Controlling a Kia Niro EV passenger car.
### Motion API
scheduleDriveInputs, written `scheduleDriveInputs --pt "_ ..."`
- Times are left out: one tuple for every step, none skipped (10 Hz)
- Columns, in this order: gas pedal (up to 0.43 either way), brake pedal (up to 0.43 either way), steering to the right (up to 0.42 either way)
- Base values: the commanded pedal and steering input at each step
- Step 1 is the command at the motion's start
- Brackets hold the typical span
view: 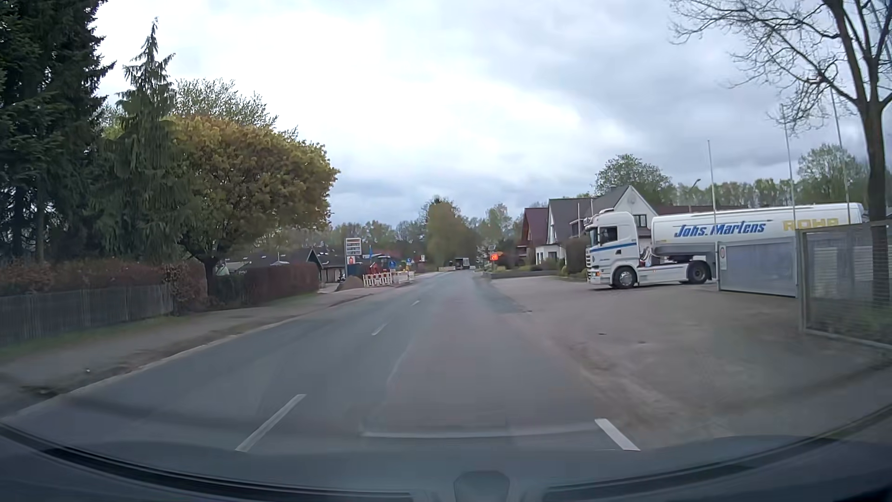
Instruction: Follow the waypoints while adhering to traffic rules and regulations
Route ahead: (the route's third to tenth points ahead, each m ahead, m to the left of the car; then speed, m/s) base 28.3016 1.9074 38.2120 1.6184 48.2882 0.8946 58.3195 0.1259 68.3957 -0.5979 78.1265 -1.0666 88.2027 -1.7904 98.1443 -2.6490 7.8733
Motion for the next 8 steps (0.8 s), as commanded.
scheduleDriveInputs --pt "0.047 0.000 0.005" --pt "0.047 0.000 0.005" --pt "0.047 0.000 0.006" --pt "0.047 0.000 0.006" --pt "0.039 0.000 0.006" --pt "0.039 0.000 0.005" --pt "0.039 0.000 0.005" --pt "0.039 0.000 0.006"
